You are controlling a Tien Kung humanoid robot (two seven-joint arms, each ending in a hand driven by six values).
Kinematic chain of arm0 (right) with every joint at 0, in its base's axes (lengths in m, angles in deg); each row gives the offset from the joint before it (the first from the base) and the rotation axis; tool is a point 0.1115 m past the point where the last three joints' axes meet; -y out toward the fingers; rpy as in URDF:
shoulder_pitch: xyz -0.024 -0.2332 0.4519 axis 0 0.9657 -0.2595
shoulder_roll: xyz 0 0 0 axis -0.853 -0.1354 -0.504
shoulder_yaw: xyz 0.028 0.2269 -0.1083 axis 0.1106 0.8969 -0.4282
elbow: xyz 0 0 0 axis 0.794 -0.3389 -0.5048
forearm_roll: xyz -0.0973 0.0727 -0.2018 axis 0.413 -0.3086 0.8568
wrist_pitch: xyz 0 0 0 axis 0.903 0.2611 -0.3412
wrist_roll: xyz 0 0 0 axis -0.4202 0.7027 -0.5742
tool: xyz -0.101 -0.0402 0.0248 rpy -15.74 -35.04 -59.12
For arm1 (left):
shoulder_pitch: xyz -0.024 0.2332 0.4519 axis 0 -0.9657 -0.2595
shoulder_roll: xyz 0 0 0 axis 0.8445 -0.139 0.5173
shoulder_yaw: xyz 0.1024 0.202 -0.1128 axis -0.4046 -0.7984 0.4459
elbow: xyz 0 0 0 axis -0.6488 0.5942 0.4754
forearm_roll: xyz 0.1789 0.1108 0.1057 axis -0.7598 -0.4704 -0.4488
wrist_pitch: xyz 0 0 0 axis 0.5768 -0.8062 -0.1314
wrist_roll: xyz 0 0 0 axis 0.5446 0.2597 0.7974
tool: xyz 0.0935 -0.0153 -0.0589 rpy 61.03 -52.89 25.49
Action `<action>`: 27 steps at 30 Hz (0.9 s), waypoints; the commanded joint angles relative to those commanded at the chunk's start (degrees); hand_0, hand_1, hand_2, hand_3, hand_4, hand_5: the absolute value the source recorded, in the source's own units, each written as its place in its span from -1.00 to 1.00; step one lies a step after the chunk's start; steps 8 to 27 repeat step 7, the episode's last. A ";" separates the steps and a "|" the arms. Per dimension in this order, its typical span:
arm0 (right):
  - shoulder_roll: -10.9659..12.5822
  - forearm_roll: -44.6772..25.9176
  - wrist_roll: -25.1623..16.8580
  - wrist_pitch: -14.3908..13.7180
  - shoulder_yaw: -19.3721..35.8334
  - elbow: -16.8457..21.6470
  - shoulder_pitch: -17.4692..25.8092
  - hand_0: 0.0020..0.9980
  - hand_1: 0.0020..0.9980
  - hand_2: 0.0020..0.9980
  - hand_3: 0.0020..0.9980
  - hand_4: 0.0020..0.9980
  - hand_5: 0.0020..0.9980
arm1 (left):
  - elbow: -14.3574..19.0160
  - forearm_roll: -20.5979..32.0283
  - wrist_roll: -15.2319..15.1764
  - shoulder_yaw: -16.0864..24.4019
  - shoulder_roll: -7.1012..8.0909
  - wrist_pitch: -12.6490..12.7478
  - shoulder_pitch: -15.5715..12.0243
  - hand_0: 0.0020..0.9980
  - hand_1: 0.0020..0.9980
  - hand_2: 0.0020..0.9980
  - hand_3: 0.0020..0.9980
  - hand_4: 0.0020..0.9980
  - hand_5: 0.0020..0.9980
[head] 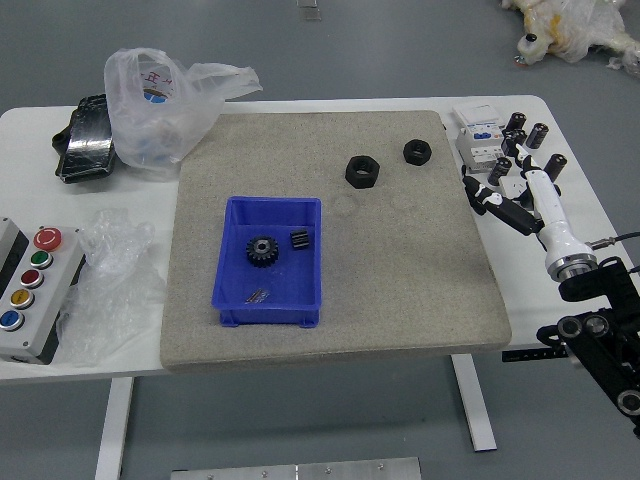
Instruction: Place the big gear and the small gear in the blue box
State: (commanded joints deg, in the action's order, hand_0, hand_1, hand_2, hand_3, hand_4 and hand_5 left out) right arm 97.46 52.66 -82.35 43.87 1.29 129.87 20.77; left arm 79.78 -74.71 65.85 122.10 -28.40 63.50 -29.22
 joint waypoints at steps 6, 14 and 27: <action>0.66 0.23 0.10 0.15 0.45 1.11 0.26 1.00 1.00 1.00 1.00 0.98 0.49 | -0.21 -0.78 -0.11 0.69 -0.60 -0.36 -0.03 0.45 0.22 0.14 0.50 0.47 -0.09; 0.72 0.27 0.10 0.15 0.61 1.31 0.27 1.00 1.00 1.00 1.00 0.98 0.49 | -0.25 -0.85 -0.22 0.70 -0.74 -0.42 0.06 0.45 0.22 0.14 0.50 0.47 -0.09; 0.72 0.27 0.10 0.15 0.61 1.31 0.27 1.00 1.00 1.00 1.00 0.98 0.49 | -0.25 -0.85 -0.22 0.70 -0.74 -0.42 0.06 0.45 0.22 0.14 0.50 0.47 -0.09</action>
